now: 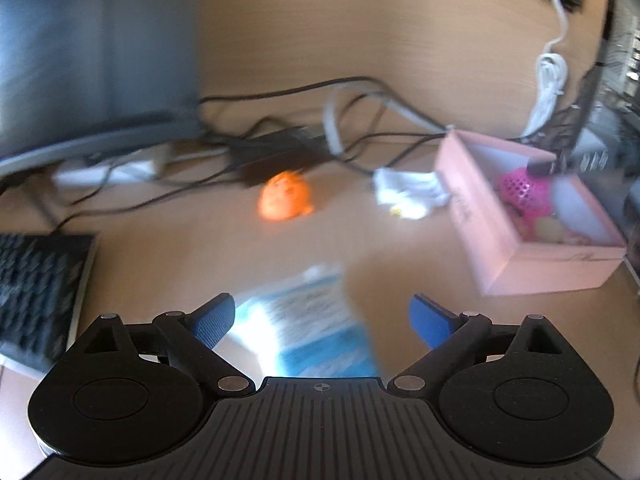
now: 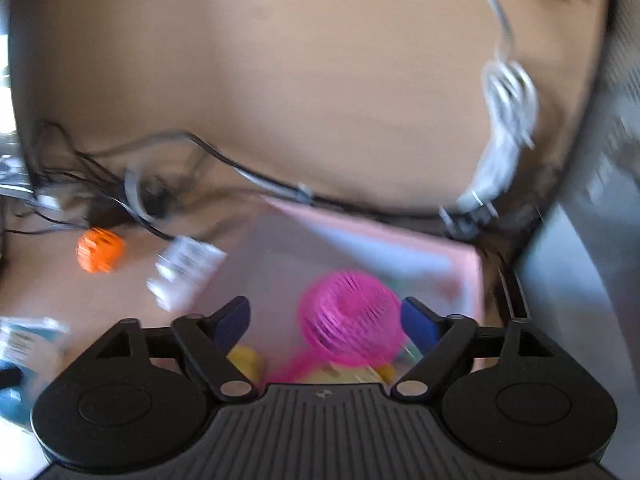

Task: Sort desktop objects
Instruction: 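Withdraw both grippers from the box toward the white charger and star figurine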

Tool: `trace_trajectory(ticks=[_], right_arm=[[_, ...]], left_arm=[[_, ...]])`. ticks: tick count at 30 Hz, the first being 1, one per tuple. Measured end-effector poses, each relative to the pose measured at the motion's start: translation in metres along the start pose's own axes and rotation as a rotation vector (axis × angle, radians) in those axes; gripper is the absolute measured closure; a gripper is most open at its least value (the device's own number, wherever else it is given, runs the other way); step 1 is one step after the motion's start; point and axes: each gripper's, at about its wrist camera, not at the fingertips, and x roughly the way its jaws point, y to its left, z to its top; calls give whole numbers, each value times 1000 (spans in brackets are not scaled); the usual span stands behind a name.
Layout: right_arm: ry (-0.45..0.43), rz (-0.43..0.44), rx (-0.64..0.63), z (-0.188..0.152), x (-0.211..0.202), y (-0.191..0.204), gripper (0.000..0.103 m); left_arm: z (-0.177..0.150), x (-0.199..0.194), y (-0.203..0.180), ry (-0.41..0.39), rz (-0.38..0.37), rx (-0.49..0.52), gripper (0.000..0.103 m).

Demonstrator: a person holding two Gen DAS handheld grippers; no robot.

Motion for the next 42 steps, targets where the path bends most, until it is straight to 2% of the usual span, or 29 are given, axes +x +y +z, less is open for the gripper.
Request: trace_trajectory(ticks=[5, 8, 10, 11, 13, 16, 18, 22, 26, 30, 32, 34, 36, 38, 42], right_arm=[[65, 181, -34, 37, 13, 52, 10], [92, 176, -180, 50, 41, 99, 11], [124, 143, -230, 54, 66, 121, 22], [153, 132, -221, 56, 78, 125, 35], [223, 120, -154, 61, 105, 124, 49], [301, 144, -41, 62, 132, 115, 58], [325, 182, 6, 58, 132, 110, 58], [366, 310, 42, 40, 108, 111, 58], [416, 448, 33, -3, 63, 115, 60], [478, 541, -3, -53, 8, 112, 59], [432, 500, -90, -69, -24, 110, 54], [334, 435, -181, -78, -56, 104, 43], [242, 376, -225, -87, -83, 94, 27], [201, 350, -222, -98, -99, 81, 25], [229, 291, -184, -124, -99, 68, 26]], left_arm=[[-16, -1, 18, 32, 22, -47, 4], [-20, 4, 21, 50, 12, -52, 3], [-19, 4, 22, 49, 4, -55, 3], [-18, 4, 23, 46, 3, -56, 3], [-17, 5, 26, 39, 11, -64, 3], [-13, 8, 34, 33, 40, -86, 3], [-11, 9, 41, 32, 56, -108, 3], [-6, 11, 53, 27, 85, -120, 3], [-5, 9, 60, 29, 111, -123, 3], [-8, 1, 61, 34, 101, -135, 3], [-11, -5, 57, 33, 91, -131, 3], [-14, -13, 51, 31, 80, -115, 3], [-17, -21, 43, 23, 73, -96, 3], [-19, -30, 36, 17, 59, -87, 3], [-24, -41, 18, 21, 30, -60, 3]])
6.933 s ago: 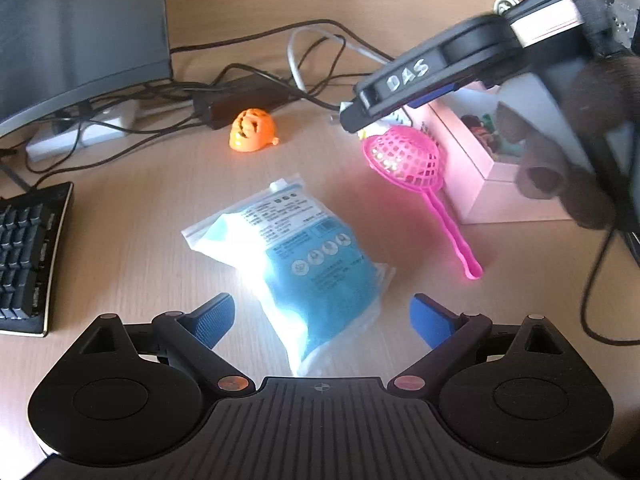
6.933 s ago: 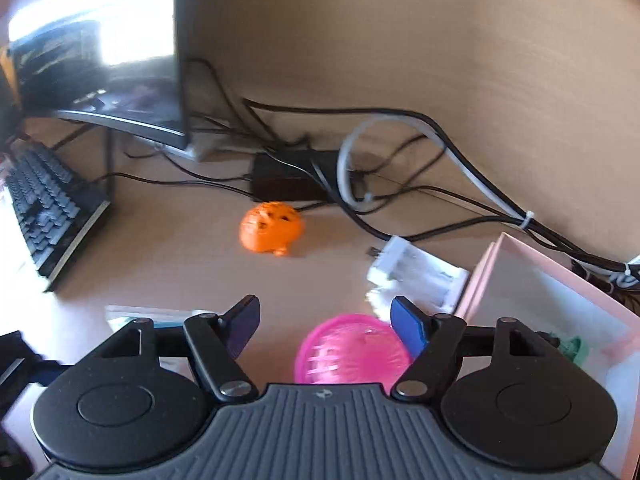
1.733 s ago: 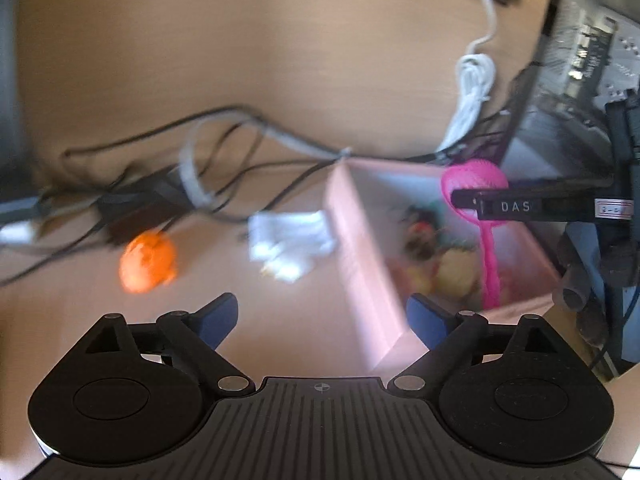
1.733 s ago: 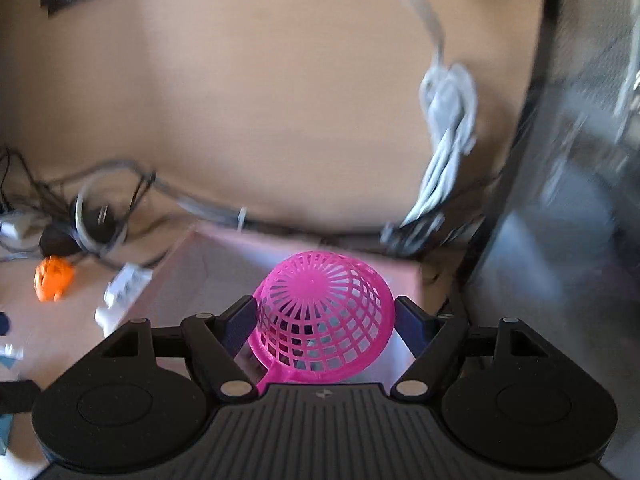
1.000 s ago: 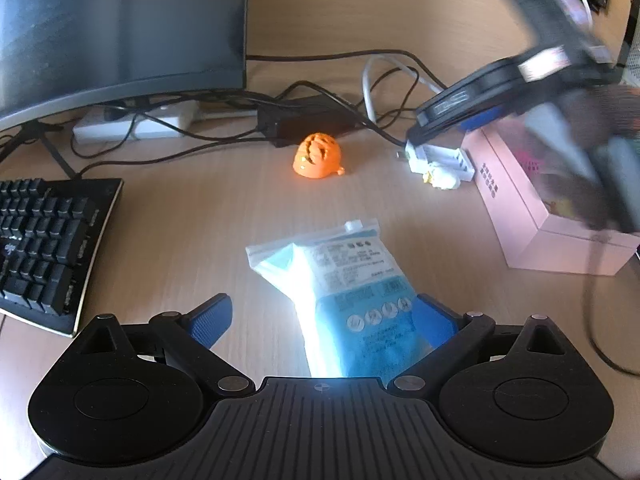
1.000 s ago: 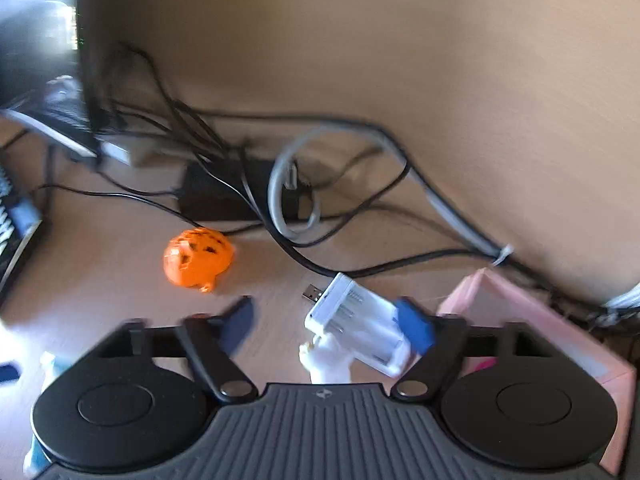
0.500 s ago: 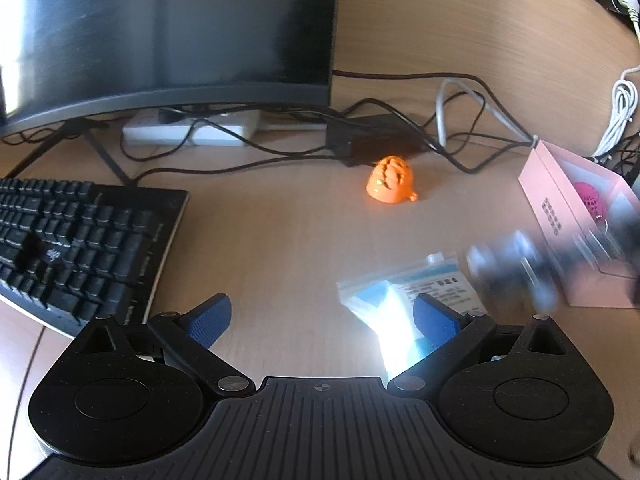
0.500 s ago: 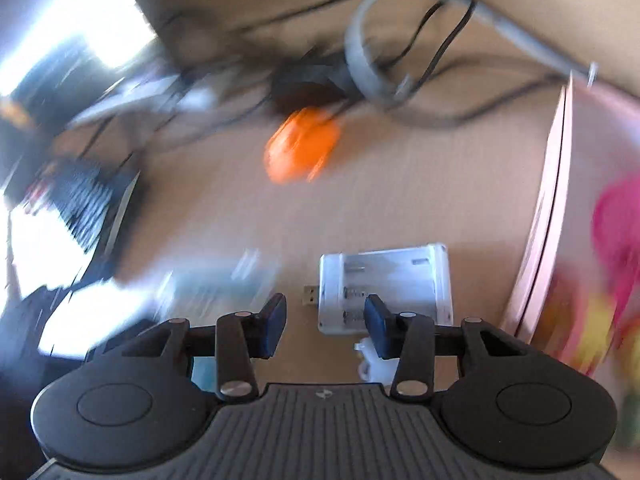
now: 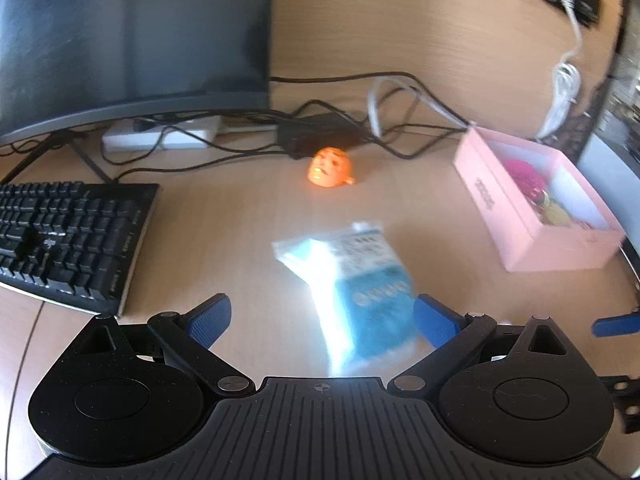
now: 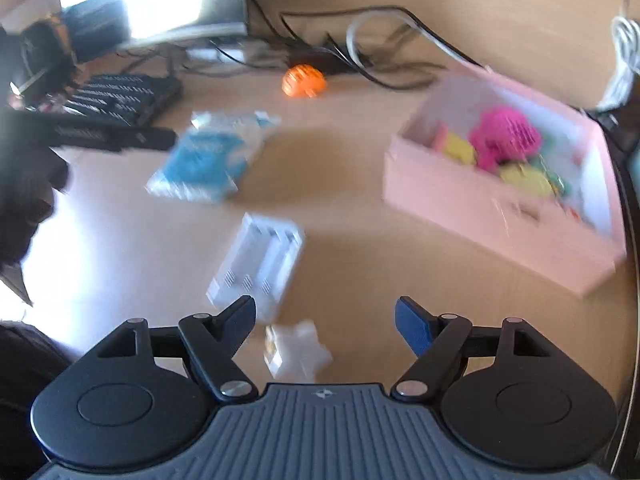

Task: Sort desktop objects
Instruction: 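Withdraw both grippers from the box toward the white charger and star figurine, then move the left gripper to the white battery charger while the right approaches the white star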

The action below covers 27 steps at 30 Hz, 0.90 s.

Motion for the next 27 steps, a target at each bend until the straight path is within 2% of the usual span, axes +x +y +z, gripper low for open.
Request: trace_trajectory(ticks=[4, 5, 7, 9, 13, 16, 19, 22, 24, 27], right_arm=[[-12, 4, 17, -17, -1, -1, 26], [-21, -29, -3, -20, -1, 0, 26], [-44, -157, -45, -25, 3, 4, 26], [-68, -245, -43, -28, 1, 1, 26], [-113, -197, 49, -32, -9, -15, 26], [-138, -195, 62, -40, -13, -14, 26], [-155, -194, 90, -50, -18, -15, 26], [-184, -203, 82, -60, -25, -12, 26], [-189, -199, 78, -67, -25, -10, 26], [-156, -185, 90, -74, -20, -10, 26]], left_arm=[[-7, -5, -22, 31, -30, 30, 3], [-9, -6, -28, 37, -34, 40, 2], [-11, -6, -40, 52, -38, 55, 2], [-13, -5, -50, 71, -45, 67, 2], [-15, -9, -69, 81, -50, 116, 2], [-15, -8, -79, 92, -59, 130, 2], [-16, -3, -86, 119, -120, 100, 2], [-20, 11, -97, 181, -187, 63, 2], [-23, 22, -110, 203, -175, 79, 2], [-28, 36, -125, 221, -110, 111, 5]])
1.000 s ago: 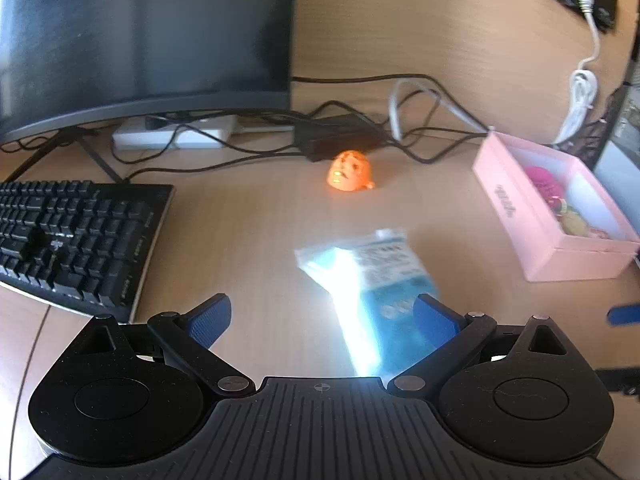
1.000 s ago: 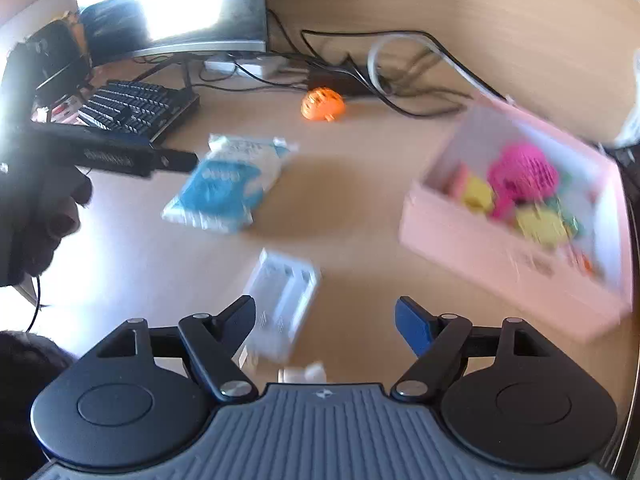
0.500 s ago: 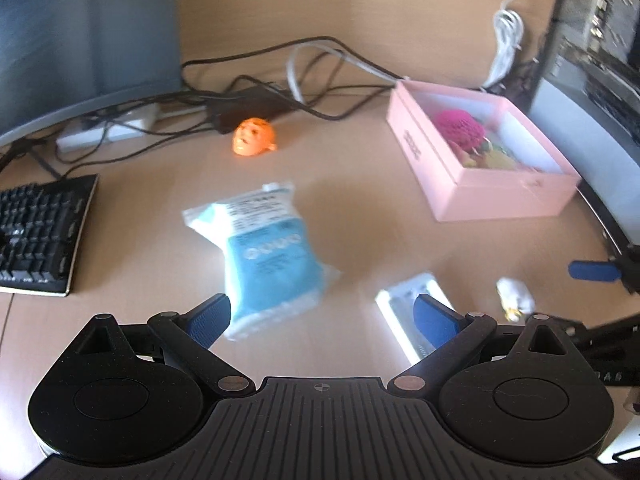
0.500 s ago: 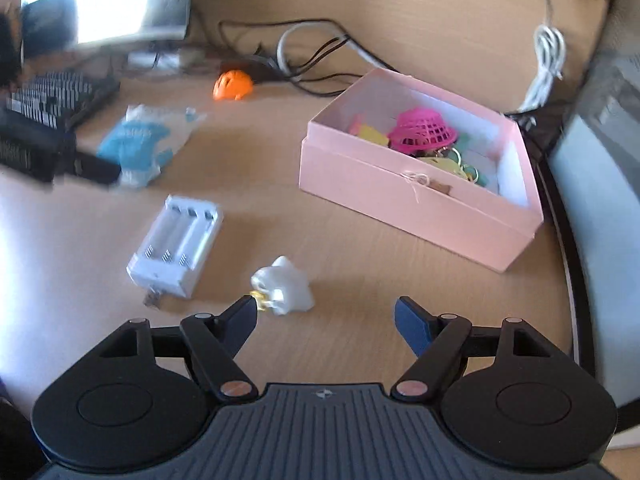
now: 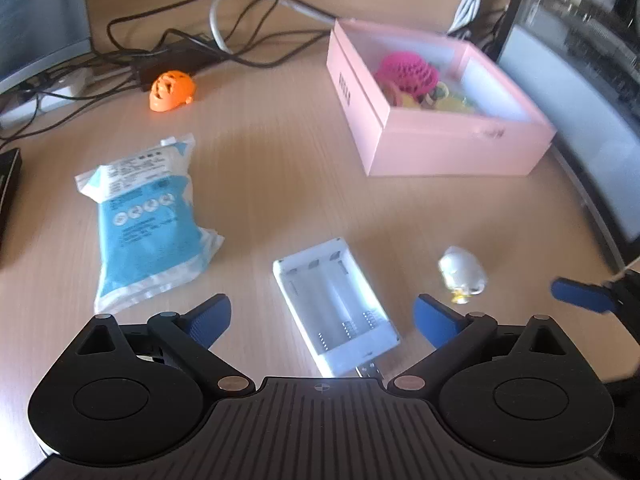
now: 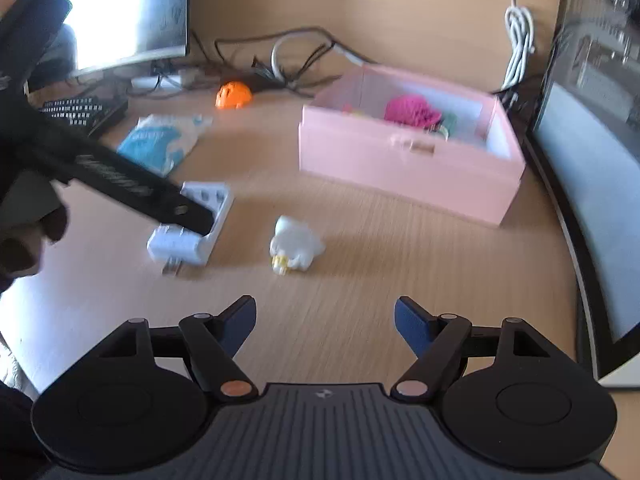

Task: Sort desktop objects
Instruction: 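Move the left gripper to the white battery charger while the right approaches the white star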

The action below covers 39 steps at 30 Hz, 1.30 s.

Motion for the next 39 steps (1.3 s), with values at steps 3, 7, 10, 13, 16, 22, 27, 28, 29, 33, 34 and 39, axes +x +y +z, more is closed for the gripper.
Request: trace_trajectory(ticks=[3, 7, 10, 13, 16, 22, 27, 28, 29, 33, 34, 39], right_arm=[[14, 5, 6, -5, 2, 1, 26], [19, 11, 9, -8, 4, 3, 26], [25, 6, 16, -9, 6, 2, 26], [28, 6, 24, -9, 8, 1, 21], [29, 2, 25, -8, 10, 0, 17], [32, 7, 22, -4, 14, 0, 13], [39, 15, 19, -3, 16, 4, 10], [39, 17, 18, -3, 17, 5, 9], [40, 18, 17, -3, 17, 5, 9], [38, 19, 17, -3, 18, 7, 7], [38, 18, 18, -3, 18, 8, 7], [27, 0, 24, -5, 14, 8, 7]], left_arm=[[-2, 5, -4, 21, 2, 10, 24], [-9, 2, -6, 10, 7, 45, 42], [-15, -3, -6, -2, 9, 76, 50], [-26, -10, -4, -1, -20, 106, 50], [-39, -21, -1, 11, -81, 150, 49], [-49, -25, 21, 3, 34, 155, 31], [-43, -24, 45, -16, 171, 81, 23], [-41, -24, 50, -18, 198, 67, 23], [-40, -25, 55, -19, 208, 53, 23], [-34, -35, 60, -31, 110, -14, 15], [-32, -36, 57, -31, 72, -28, 10], [-26, -28, 34, -10, 2, -39, 7]])
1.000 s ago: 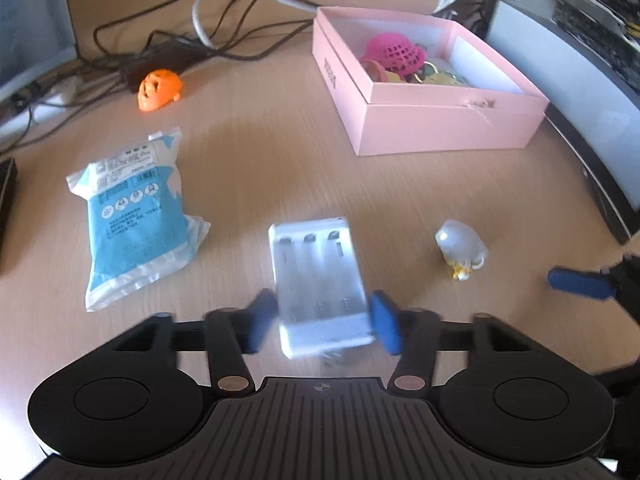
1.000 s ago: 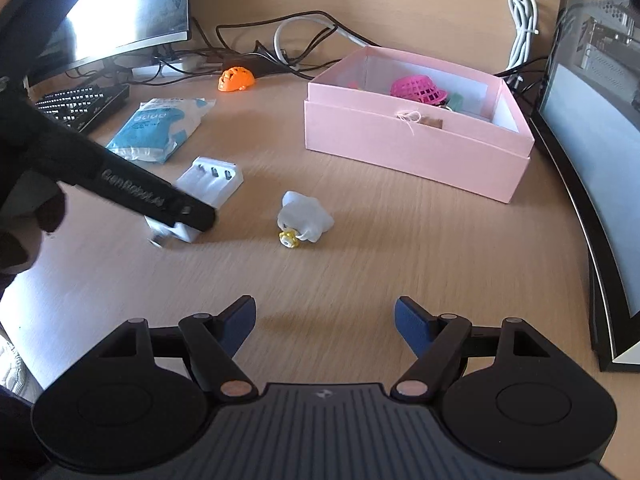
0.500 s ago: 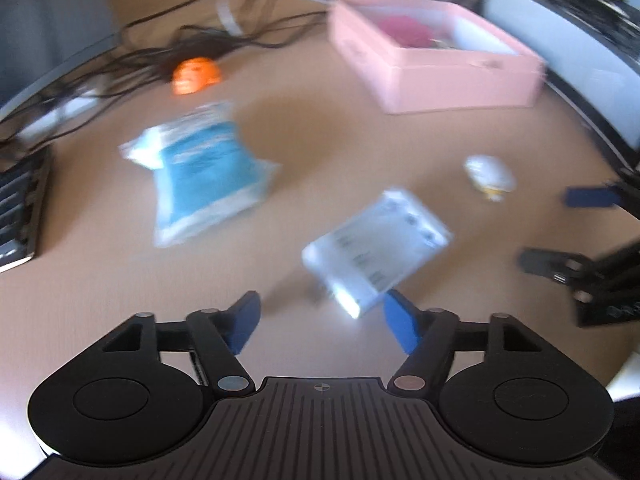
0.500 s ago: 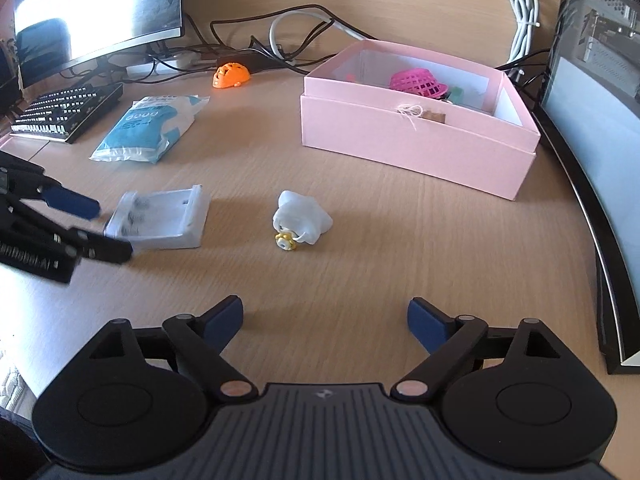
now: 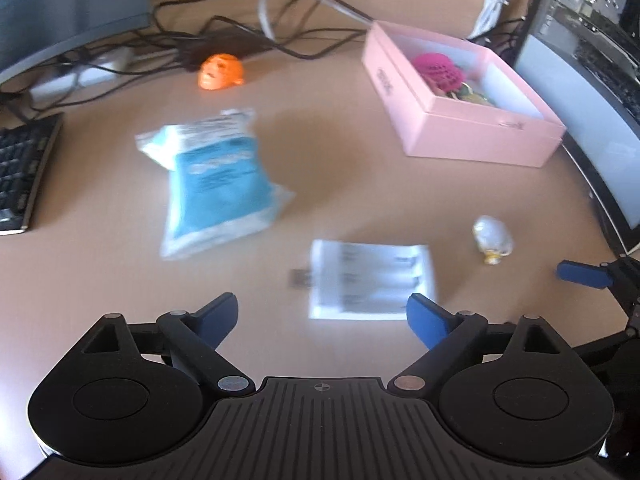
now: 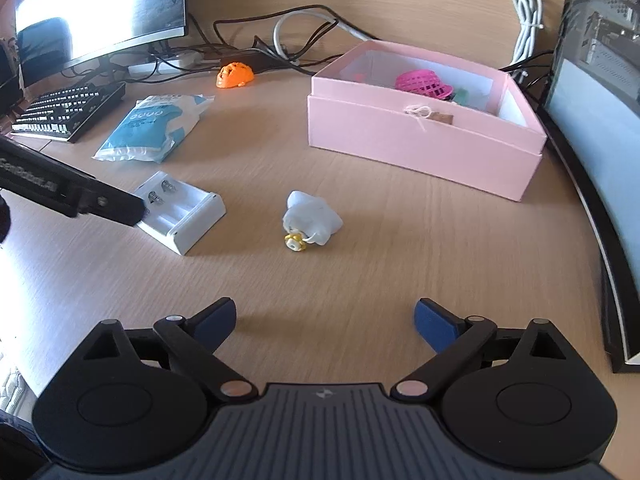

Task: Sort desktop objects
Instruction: 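Move the left gripper to the white battery charger while the right approaches the white star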

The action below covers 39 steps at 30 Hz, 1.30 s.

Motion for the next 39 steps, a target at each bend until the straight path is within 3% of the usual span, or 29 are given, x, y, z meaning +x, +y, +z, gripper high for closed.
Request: trace_trajectory(ticks=[8, 16, 23, 30, 39], right_arm=[[-11, -68, 51, -10, -15, -15, 7], [-1, -118, 92, -21, -24, -31, 7], [1, -112, 78, -18, -20, -29, 7], [-15, -65, 19, -6, -14, -14, 7], [-73, -24, -55, 10, -17, 0, 6]], left_arm=[[14, 23, -22, -3, -6, 58, 6], [1, 30, -54, 20, -125, 197, 6], [-17, 14, -45, 32, -202, 211, 6], [-32, 0, -16, 22, -110, 153, 6], [-39, -8, 28, -6, 115, 28, 4]])
